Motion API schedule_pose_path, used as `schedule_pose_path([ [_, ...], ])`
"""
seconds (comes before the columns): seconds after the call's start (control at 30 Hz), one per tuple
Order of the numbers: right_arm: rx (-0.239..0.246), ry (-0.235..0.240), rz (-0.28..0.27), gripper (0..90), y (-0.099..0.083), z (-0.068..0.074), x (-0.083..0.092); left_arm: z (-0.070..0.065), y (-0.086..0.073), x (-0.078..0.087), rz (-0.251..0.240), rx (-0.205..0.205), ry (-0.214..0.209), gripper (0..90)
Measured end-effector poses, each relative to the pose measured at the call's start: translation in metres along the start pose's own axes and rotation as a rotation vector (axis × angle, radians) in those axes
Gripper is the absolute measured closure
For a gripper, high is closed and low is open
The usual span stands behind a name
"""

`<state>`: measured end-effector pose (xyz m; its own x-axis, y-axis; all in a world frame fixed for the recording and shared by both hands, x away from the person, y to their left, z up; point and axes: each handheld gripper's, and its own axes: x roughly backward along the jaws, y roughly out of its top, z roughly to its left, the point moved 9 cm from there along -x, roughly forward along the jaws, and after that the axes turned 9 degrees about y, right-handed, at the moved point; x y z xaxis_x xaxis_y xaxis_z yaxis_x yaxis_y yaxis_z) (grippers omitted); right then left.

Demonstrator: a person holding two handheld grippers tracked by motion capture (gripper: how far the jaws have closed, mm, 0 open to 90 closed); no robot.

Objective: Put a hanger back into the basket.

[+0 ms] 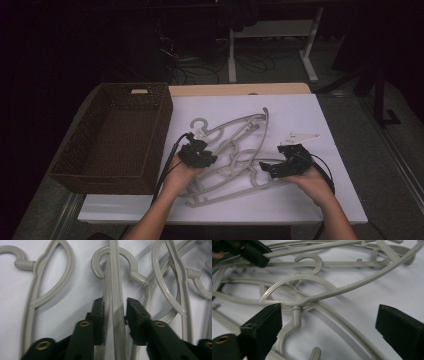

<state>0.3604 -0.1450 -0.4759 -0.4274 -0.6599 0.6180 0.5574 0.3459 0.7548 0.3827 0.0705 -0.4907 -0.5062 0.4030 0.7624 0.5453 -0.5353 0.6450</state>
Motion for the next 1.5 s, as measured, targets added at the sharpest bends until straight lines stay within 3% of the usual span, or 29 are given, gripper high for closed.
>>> schedule_pose_path([
  [0.13, -0.075, -0.048, -0.008, 14.0, 0.012, -0.011, -0.008, 0.004, 0.005, 0.009, -0.039, -0.021, 0.007, 52.6],
  [0.27, -0.169, -0.13, 0.002, 17.9, 0.024, -0.032, -0.019, 0.007, 0.006, 0.021, -0.062, -0.018, -0.021, 40.2],
  [0.4, -0.296, -0.18, 0.02, 24.4, 0.03, -0.055, -0.035, 0.01, 0.007, 0.034, -0.105, 0.021, -0.058, 34.9],
  [0.47, -0.337, -0.176, 0.022, 28.2, 0.033, -0.061, -0.045, 0.009, 0.007, 0.038, -0.115, 0.011, -0.069, 32.6],
  [0.53, -0.353, -0.184, 0.029, 33.5, 0.036, -0.065, -0.053, 0.006, 0.003, 0.042, -0.125, -0.004, -0.102, 30.0],
  [0.67, -0.393, -0.223, 0.062, 42.0, 0.038, -0.073, -0.066, 0.003, -0.008, 0.047, -0.155, -0.006, -0.126, 30.0],
  [0.73, -0.401, -0.237, 0.067, 48.0, 0.039, -0.075, -0.07, 0.003, -0.013, 0.046, -0.144, -0.025, -0.122, 28.6],
  [0.97, -0.402, -0.263, 0.097, 64.8, 0.044, -0.077, -0.076, 0.003, -0.013, 0.049, -0.157, -0.024, -0.131, 26.5],
  [1.2, -0.389, -0.273, 0.105, 69.5, 0.062, -0.071, -0.081, 0.008, -0.012, 0.052, -0.17, -0.002, -0.122, 26.5],
  [1.5, -0.309, -0.271, 0.12, 75.1, 0.102, -0.056, -0.092, 0.011, -0.012, 0.053, -0.176, 0.0, -0.126, 26.3],
])
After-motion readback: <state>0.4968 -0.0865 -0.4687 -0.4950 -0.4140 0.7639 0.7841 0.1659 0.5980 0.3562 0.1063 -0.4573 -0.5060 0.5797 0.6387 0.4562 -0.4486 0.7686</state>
